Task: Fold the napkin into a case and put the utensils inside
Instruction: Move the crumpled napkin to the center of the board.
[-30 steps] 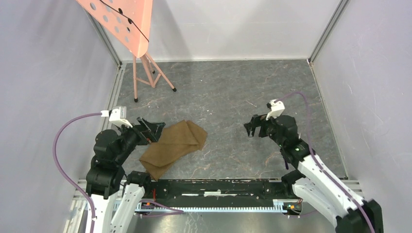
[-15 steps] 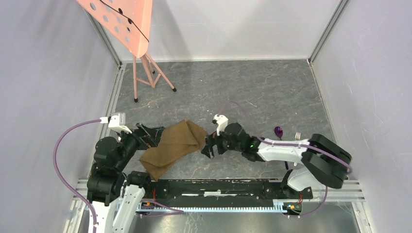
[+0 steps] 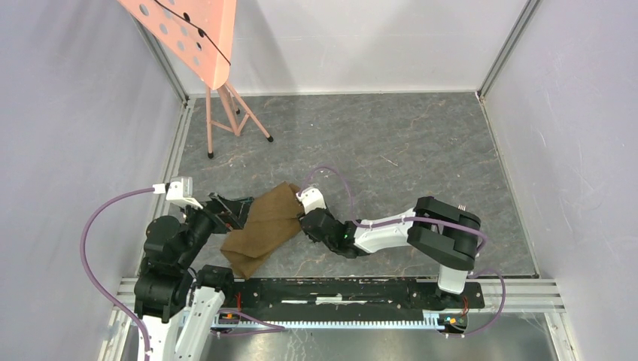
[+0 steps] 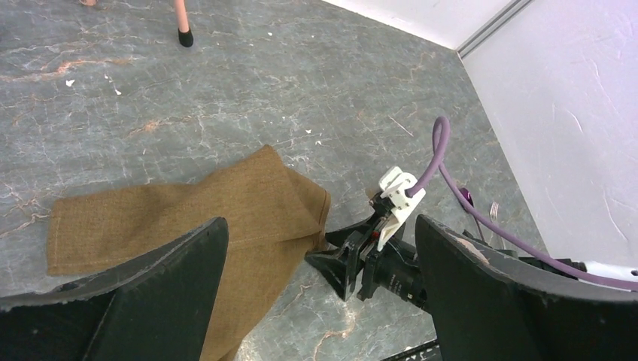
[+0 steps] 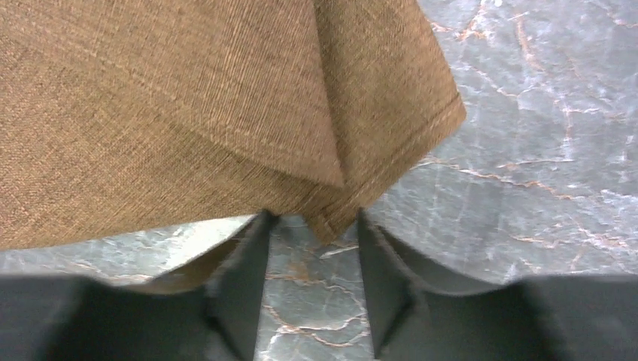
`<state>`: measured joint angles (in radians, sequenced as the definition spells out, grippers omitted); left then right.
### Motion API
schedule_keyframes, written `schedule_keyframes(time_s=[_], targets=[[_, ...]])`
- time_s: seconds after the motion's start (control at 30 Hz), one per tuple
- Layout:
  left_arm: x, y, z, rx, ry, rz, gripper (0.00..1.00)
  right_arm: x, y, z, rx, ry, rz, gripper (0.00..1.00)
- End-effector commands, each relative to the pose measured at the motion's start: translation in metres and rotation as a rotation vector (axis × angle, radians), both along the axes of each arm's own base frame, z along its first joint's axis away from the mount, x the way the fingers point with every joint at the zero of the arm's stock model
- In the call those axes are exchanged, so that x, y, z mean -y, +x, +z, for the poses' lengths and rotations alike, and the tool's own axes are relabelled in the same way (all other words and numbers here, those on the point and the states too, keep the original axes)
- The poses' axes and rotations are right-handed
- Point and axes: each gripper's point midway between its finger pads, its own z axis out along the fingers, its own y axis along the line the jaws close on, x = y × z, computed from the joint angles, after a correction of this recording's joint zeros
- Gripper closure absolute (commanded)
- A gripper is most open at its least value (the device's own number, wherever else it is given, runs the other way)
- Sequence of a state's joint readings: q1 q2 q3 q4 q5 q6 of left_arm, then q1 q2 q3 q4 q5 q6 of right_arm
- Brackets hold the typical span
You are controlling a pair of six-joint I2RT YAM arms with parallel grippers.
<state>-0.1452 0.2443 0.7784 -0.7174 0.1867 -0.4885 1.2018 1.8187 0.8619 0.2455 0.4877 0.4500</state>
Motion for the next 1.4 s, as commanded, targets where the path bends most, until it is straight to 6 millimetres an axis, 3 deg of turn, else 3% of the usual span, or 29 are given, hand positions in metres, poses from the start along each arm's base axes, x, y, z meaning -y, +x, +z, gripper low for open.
schedule_keyframes(time_s=[0.0, 0.07, 0.13, 0.2, 0.27, 0.3, 0.33, 0.4, 0.43, 0.53, 0.67, 0.73, 0.83, 1.0, 1.03, 1.1, 1.2, 1.37], targets=[[-0.001, 0.003, 0.009, 0.052, 0.010, 0.004, 0.00, 0.038, 0.019, 0.005, 0.063, -0.043, -0.121, 0.57], [-0.002, 0.004, 0.009, 0.052, 0.009, 0.007, 0.00, 0.059, 0.021, 0.003, 0.048, -0.025, -0.142, 0.79], [-0.002, 0.006, 0.006, 0.038, 0.010, 0.007, 0.00, 0.079, 0.023, 0.001, 0.023, -0.018, -0.157, 0.92], [-0.001, 0.008, 0.004, 0.021, 0.010, 0.007, 0.00, 0.099, 0.025, -0.002, 0.000, -0.018, -0.161, 1.00], [-0.004, 0.010, -0.001, -0.025, 0.003, 0.031, 0.00, 0.114, 0.023, -0.005, -0.027, 0.000, -0.142, 1.00], [-0.006, 0.013, -0.006, -0.063, -0.001, 0.050, 0.00, 0.113, 0.019, -0.005, -0.045, 0.040, -0.085, 1.00], [-0.007, 0.015, -0.009, -0.090, -0.007, 0.064, 0.00, 0.107, 0.015, -0.001, -0.046, 0.080, 0.005, 0.91], [-0.008, 0.021, -0.023, -0.178, -0.031, 0.099, 0.00, 0.079, 0.003, 0.014, -0.039, 0.168, 0.215, 0.46], [-0.006, 0.025, -0.029, -0.215, -0.042, 0.100, 0.00, 0.067, 0.003, 0.019, -0.043, 0.180, 0.266, 0.31], [-0.003, 0.035, -0.042, -0.279, -0.023, 0.083, 0.00, 0.028, 0.008, 0.037, -0.051, 0.272, 0.343, 0.02], [0.001, 0.036, -0.049, -0.308, -0.016, 0.059, 0.00, -0.021, 0.015, 0.044, -0.042, 0.273, 0.360, 0.02], [0.002, 0.035, -0.048, -0.297, -0.017, 0.049, 0.00, -0.041, 0.020, 0.038, -0.043, 0.236, 0.336, 0.02], [0.002, 0.032, -0.043, -0.266, -0.019, 0.044, 0.00, -0.047, 0.034, 0.017, -0.052, 0.143, 0.208, 0.02], [0.006, 0.028, -0.038, -0.233, -0.030, 0.020, 0.00, -0.033, 0.037, -0.001, -0.051, 0.113, 0.134, 0.31], [0.006, 0.028, -0.037, -0.230, -0.031, 0.017, 0.00, -0.028, 0.037, -0.002, -0.048, 0.104, 0.127, 0.41], [0.007, 0.029, -0.037, -0.228, -0.031, 0.013, 0.00, -0.016, 0.037, -0.002, -0.047, 0.093, 0.115, 0.69], [0.009, 0.029, -0.038, -0.235, -0.034, 0.004, 0.00, 0.007, 0.038, 0.002, -0.058, 0.098, 0.100, 0.98], [0.016, 0.031, -0.044, -0.266, -0.042, -0.036, 0.00, 0.065, 0.034, 0.001, -0.093, 0.095, 0.073, 1.00]])
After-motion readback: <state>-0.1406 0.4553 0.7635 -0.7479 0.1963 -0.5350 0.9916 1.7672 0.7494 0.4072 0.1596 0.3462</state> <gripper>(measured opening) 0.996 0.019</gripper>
